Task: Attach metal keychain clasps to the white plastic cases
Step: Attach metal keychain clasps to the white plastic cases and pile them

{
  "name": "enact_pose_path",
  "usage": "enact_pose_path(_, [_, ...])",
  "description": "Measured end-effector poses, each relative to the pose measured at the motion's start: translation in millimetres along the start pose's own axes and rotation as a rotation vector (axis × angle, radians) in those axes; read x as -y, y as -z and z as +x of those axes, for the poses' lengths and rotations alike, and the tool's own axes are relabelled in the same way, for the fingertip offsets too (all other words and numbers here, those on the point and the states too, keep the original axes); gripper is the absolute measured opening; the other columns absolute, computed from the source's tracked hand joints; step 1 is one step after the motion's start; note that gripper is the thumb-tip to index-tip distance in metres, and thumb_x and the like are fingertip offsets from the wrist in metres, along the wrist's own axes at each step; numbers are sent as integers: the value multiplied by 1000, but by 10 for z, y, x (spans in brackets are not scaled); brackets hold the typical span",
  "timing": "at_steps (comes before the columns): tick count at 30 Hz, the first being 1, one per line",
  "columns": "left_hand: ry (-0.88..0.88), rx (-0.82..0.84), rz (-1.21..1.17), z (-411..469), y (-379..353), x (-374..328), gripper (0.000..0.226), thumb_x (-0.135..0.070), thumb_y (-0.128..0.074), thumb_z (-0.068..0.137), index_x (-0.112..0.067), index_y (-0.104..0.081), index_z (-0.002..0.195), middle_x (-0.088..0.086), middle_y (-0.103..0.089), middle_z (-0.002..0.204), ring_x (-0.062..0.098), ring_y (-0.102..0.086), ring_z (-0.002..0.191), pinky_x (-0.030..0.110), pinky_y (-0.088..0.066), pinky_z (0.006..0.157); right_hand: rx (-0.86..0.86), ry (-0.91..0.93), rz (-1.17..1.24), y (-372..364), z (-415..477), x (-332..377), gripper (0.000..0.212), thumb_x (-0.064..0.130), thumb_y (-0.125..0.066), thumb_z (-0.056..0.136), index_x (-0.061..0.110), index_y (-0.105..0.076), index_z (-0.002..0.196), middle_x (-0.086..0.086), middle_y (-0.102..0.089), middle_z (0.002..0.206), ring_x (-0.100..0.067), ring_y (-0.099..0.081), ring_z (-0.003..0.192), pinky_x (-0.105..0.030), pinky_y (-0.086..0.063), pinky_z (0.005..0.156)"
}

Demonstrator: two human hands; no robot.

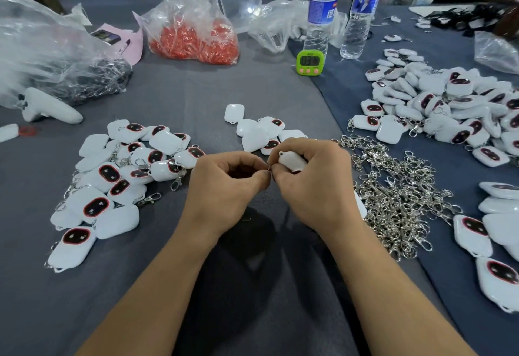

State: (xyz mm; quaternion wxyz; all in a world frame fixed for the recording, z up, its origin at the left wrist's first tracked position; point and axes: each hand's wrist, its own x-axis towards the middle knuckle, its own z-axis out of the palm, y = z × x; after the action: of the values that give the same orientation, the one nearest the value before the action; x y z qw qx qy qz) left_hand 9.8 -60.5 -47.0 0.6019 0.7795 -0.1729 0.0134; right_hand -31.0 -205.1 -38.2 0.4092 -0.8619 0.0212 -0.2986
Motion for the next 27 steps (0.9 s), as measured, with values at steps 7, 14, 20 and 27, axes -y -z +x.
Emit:
enact_pose_path(7, [46, 41, 17, -1, 30, -23, 27, -7, -79, 78, -33, -80, 74, -9, -75, 70, 4, -69, 64, 14, -52, 60, 31, 20, -28, 26, 3, -15, 17, 6, -73, 73, 24, -72, 69, 8, -69, 69, -13, -63, 73, -27, -47, 65])
enact_pose_path(14, [72, 39, 14, -6, 31, -15, 20, -7, -77, 73, -27, -80, 71, -6, -74, 66, 4, -65, 58, 16, -52, 58, 70, -1, 15, 23, 3, -9, 18, 4, -73, 72, 22, -73, 69, 6, -68, 66, -15, -63, 70, -31, -48, 62])
enact_pose_path(20, [114, -31, -8, -14, -38, -47, 14, -28, -65, 57, -26, -77, 63, 3, -65, 55, 7, -50, 49, 23, -44, 50, 108, -5, 78, 27, 8, 7, 20, 1, -74, 73, 21, -74, 71, 5, -70, 69, -16, -64, 72, -35, -49, 65])
enact_pose_path(27, [87, -279, 108, 7, 23, -24, 6, -28, -68, 64, -26, -74, 62, -8, -64, 53, 3, -53, 49, 19, -43, 54, 91, -272, 136, -7, 20, -40, 21, 21, -80, 77, 33, -77, 94, 21, -71, 81, 0, -63, 77, -8, -42, 63])
